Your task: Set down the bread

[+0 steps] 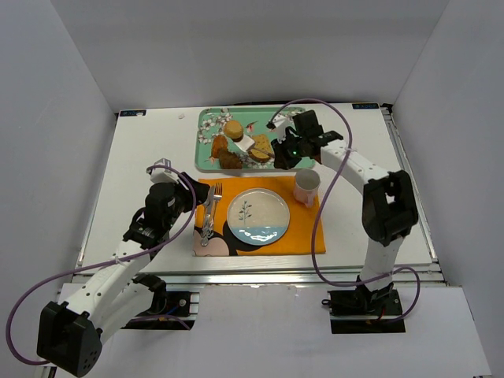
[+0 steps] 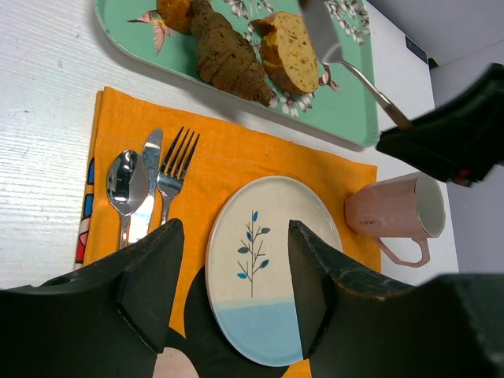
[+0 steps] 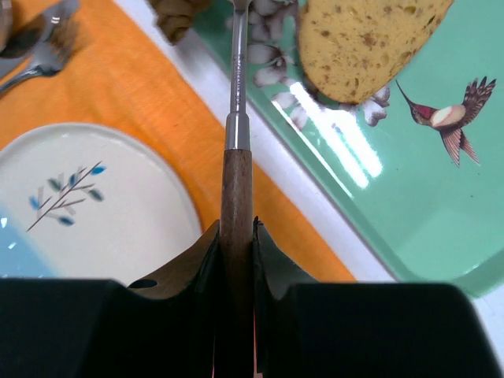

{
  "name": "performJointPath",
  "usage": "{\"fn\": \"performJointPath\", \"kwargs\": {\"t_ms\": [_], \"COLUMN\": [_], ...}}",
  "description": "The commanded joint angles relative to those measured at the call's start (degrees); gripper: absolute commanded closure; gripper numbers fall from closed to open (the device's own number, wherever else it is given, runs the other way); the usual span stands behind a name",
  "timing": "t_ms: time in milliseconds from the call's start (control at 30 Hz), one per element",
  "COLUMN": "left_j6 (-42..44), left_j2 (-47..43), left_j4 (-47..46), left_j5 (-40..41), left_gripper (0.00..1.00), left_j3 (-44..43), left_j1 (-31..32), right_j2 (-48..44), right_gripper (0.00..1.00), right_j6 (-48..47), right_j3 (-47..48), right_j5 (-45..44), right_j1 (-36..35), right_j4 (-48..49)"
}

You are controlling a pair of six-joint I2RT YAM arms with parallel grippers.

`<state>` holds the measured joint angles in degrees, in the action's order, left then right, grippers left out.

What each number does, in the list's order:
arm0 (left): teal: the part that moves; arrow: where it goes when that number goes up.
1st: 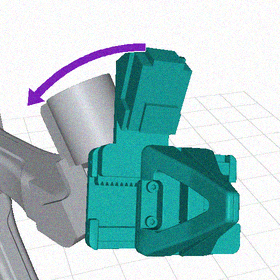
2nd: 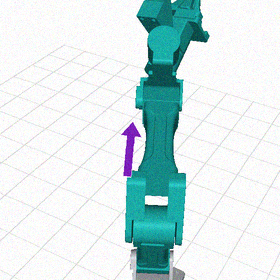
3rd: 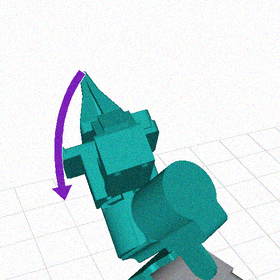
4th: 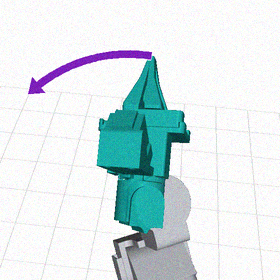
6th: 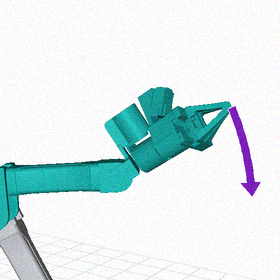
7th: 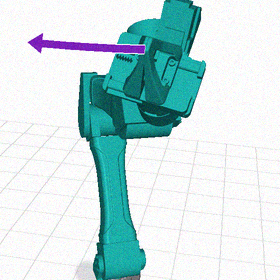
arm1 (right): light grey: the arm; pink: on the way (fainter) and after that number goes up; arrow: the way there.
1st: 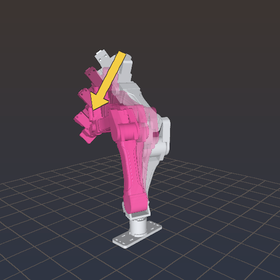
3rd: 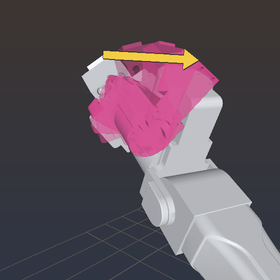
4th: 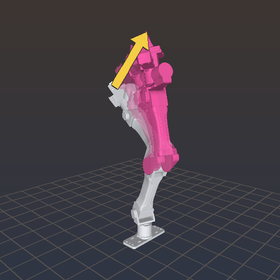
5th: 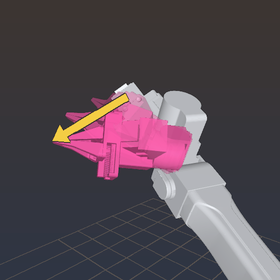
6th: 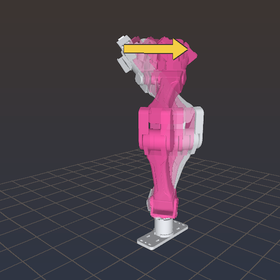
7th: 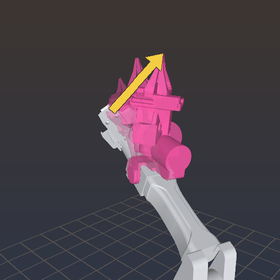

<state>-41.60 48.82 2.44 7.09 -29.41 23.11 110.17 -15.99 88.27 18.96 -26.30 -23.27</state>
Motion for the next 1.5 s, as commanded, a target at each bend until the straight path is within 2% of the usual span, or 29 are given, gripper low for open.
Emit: {"fn": "performJointPath", "kwargs": {"t_ms": [0, 333, 467, 633, 933, 1300, 1467], "left_j6": [-0.06, 0.03, -0.06, -0.14, -0.41, -0.41, -0.41], "left_j2": [-1.44, -1.97, -1.8, -1.53, -1.71, -1.71, -1.36], "left_j4": [0.11, -0.15, -0.59, -1.12, -1.82, -2.0, -2.08], "left_j5": [0.82, 0.91, 0.64, 0.29, 0.11, -0.15, -0.33], "left_gripper": [0.35, 0.35, 0.35, 0.35, 0.35, 0.35, 0.35], "left_j3": [-1.18, -0.48, -0.3, -0.04, 0.58, 1.02, 1.11], "left_j1": [0.27, 0.27, 0.27, 0.27, 0.27, 0.27, 0.27], "right_j2": [-8.19, -26.83, -35.44, -41.17, -44.51, -51.98, -53.66], "right_gripper": [1.0, 1.0, 1.0, 1.0, 1.0, 1.0, 1.0], "right_j6": [-1.94, -8.44, -14.23, -21.44, -30.24, -43.4, -42.9], "right_j3": [-3.79, -24.8, -32.88, -39.39, -42.04, -48.36, -47.94], "right_j5": [3.36, 6.26, 3.37, -0.67, -10.08, -22.55, -22.74], "right_j1": [0.03, -0.15, -0.06, -0.15, -1.12, -7.35, -7.53], "right_j4": [2.18, -0.9, -1.95, -4.85, -9.42, -3.29, -3.27]}}
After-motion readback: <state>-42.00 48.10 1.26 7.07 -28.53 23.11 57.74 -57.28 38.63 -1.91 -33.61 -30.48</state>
